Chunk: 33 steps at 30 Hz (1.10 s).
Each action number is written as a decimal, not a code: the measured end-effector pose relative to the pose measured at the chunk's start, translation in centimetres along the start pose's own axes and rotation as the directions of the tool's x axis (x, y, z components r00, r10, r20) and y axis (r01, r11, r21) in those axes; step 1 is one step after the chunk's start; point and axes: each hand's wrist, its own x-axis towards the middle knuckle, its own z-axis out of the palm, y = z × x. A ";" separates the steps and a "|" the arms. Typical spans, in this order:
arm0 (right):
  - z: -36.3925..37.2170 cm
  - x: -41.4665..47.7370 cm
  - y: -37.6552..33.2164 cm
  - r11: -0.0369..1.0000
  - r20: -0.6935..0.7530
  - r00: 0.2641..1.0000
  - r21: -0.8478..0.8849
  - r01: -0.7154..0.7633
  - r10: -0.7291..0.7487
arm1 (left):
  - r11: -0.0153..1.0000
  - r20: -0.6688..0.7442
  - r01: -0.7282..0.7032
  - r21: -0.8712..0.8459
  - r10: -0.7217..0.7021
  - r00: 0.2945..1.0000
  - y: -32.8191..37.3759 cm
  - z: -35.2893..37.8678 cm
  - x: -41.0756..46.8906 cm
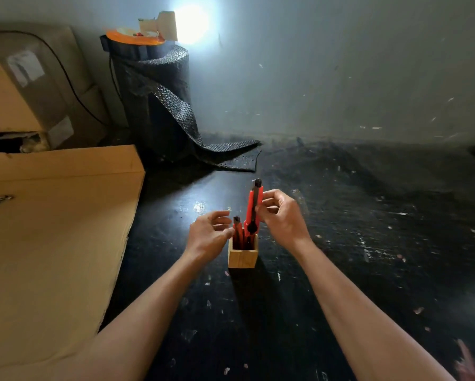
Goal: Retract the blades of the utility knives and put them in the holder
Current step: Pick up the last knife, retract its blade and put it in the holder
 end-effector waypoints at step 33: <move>3.5 1.7 9.7 0.914 0.106 0.965 -0.359 -0.188 0.240 | 0.963 -0.003 0.269 0.022 -0.269 0.963 -5.8 5.9 1.1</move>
